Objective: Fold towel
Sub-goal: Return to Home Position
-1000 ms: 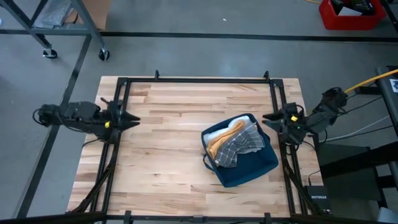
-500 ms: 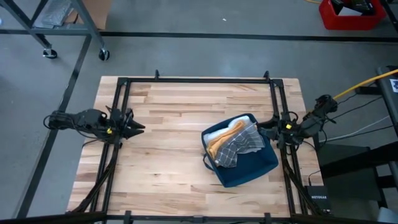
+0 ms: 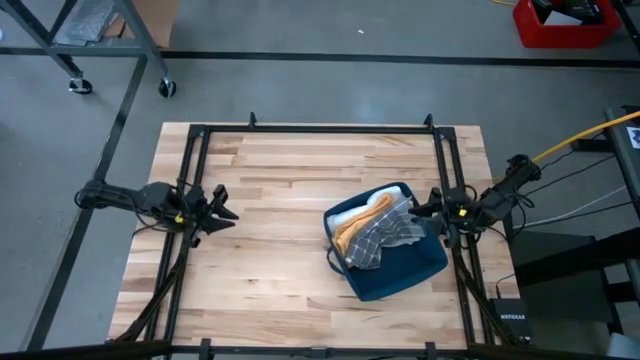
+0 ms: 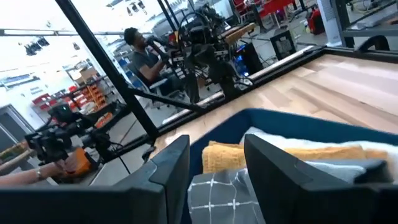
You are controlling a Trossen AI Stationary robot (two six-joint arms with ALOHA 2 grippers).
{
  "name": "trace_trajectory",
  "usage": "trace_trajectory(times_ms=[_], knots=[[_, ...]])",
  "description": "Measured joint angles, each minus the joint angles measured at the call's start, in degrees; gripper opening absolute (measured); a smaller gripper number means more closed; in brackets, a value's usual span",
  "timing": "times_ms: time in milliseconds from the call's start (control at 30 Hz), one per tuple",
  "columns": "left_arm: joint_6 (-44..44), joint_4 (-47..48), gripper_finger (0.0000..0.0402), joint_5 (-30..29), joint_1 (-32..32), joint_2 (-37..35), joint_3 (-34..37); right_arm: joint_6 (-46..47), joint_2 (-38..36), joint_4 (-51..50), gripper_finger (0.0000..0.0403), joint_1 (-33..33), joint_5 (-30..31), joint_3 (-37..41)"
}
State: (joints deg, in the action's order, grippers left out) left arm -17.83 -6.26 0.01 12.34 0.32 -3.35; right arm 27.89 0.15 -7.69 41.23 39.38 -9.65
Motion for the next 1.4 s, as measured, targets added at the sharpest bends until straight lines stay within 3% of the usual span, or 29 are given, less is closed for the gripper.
trace_trajectory(times_ms=[267, 400, 767, 1100, 1400], knots=[[1.8, -5.2, 0.0088, 0.0, 0.0, 0.0, 2.8, -7.6, 0.0, 18.5, 0.0159, 0.0, 0.0, 8.7], [4.6, -7.3, 0.0088, -0.1, 0.0, 0.0, 2.8, -9.3, 0.4, 21.1, 0.0159, -0.2, -1.2, 9.0], [7.4, -8.3, 0.0088, -1.1, -0.1, 0.0, 2.8, -21.3, 0.4, 31.6, 0.0159, -8.6, -29.3, 9.0], [21.4, -8.2, 0.0088, -9.4, -0.1, 0.0, 2.8, -17.5, 0.4, 20.9, 0.0159, -17.9, -30.0, 9.1], [22.8, -6.1, 0.0088, -12.7, -0.1, 0.0, 2.8, -11.6, 0.4, 10.7, 0.0159, -24.7, -30.3, 9.1]])
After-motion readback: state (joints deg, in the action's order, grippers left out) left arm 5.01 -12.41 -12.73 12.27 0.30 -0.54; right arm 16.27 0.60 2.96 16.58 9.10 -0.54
